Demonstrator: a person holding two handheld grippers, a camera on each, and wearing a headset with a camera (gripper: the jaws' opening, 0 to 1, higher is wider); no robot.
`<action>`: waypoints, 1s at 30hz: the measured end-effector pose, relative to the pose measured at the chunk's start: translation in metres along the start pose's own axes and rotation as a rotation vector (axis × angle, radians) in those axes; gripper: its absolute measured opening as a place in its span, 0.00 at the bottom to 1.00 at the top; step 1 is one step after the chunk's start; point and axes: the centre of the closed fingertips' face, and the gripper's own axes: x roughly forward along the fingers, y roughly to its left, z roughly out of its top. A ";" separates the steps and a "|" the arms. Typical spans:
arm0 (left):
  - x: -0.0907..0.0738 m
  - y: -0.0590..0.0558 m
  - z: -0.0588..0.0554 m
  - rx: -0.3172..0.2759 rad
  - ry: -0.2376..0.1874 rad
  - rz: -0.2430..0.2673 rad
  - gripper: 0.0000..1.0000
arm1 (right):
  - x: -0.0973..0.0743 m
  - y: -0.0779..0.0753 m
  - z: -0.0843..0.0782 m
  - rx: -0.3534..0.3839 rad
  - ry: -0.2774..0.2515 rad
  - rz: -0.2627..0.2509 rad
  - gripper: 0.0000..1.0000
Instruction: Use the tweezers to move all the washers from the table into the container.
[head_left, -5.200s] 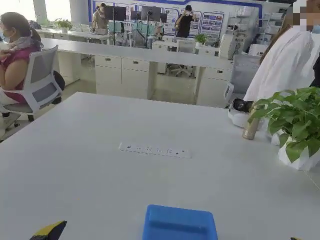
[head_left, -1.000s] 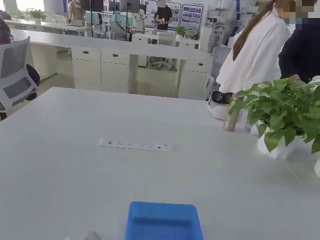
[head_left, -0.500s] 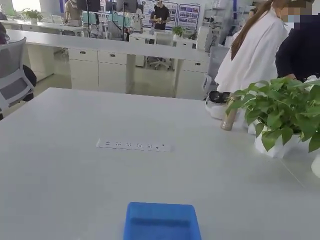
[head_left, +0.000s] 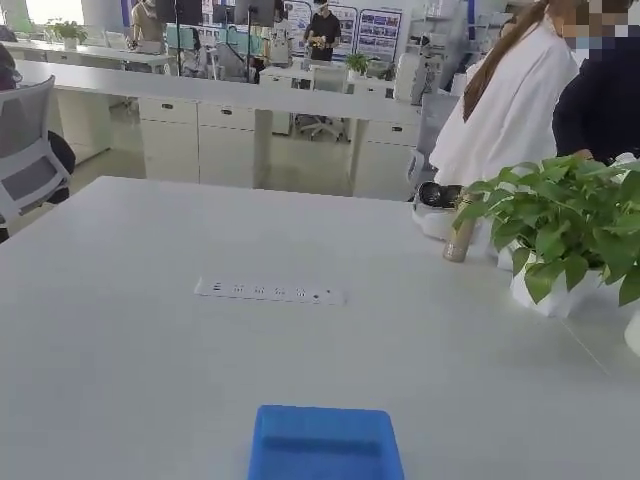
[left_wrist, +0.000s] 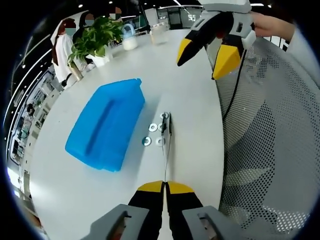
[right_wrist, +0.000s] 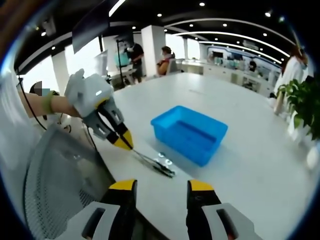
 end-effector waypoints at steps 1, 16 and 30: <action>-0.003 -0.001 0.001 -0.007 -0.010 0.000 0.00 | 0.000 0.000 0.000 -0.001 0.000 0.001 0.37; -0.041 -0.006 0.032 -0.100 -0.173 -0.013 0.00 | 0.022 0.019 -0.012 -0.121 0.071 0.079 0.35; -0.057 -0.018 0.073 0.121 -0.152 -0.032 0.00 | 0.066 0.030 0.010 -0.443 0.056 0.217 0.26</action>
